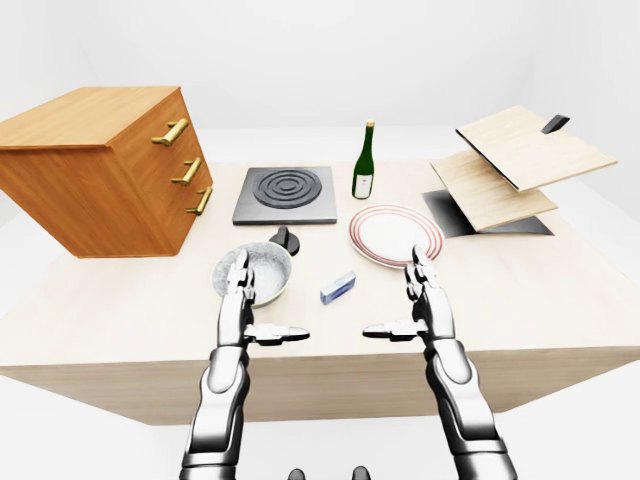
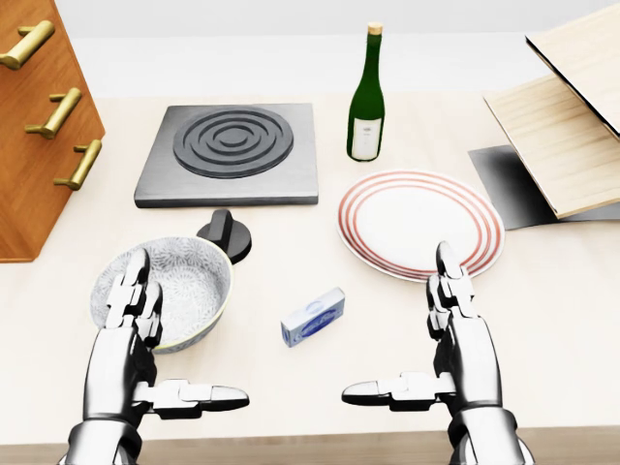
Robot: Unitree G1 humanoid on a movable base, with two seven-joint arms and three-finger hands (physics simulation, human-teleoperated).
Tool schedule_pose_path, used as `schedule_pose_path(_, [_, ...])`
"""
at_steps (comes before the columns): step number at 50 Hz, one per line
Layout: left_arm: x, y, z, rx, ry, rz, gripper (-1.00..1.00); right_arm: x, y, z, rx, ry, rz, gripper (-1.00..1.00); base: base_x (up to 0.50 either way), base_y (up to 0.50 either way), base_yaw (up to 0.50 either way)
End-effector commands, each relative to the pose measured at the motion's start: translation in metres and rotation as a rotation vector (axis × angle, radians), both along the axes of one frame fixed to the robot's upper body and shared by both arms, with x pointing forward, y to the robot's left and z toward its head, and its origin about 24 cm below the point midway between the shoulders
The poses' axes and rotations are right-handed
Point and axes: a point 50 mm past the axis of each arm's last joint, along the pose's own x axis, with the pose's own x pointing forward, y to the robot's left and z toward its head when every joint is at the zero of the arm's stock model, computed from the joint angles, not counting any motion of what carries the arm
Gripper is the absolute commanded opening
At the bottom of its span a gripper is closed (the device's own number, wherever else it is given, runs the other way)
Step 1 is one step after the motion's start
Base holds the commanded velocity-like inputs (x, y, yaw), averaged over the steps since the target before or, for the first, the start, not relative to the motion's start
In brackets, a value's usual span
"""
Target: Pick up the akita bowl and put it on the plate.
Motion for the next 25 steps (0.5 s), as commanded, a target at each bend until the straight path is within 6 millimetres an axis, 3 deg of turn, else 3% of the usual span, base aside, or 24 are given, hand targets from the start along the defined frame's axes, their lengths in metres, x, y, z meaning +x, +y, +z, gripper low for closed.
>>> schedule_pose_path(1, [0.000, 0.007, -0.002, 0.009, 0.007, 0.007, 1.00, 0.001, -0.009, -0.002, 0.006, 0.007, -0.011, 1.00, 0.00, 0.00, 0.00])
schedule_pose_path(12, [-0.002, 0.007, 0.000, 0.005, 0.004, 0.003, 1.00, 0.000, -0.006, -0.005, -0.019, 0.014, -0.001, 1.00, 0.00, 0.00, 0.00])
schedule_pose_path(16, [-0.003, 0.007, -0.008, -0.040, 0.085, -0.005, 1.00, -0.001, -0.005, -0.004, -0.020, 0.017, 0.002, 1.00, 0.00, 0.00, 0.00])
schedule_pose_path(20, [-0.003, 0.011, 0.025, -0.090, -0.057, 0.032, 1.00, 0.000, -0.004, -0.004, -0.013, 0.010, 0.010, 1.00, 0.00, 0.00, 0.00])
schedule_pose_path(25, [-0.009, 0.014, 0.089, -0.001, -0.330, 0.047, 1.00, -0.001, -0.004, -0.002, -0.009, 0.014, 0.009, 1.00, 0.00, 0.00, 0.00])
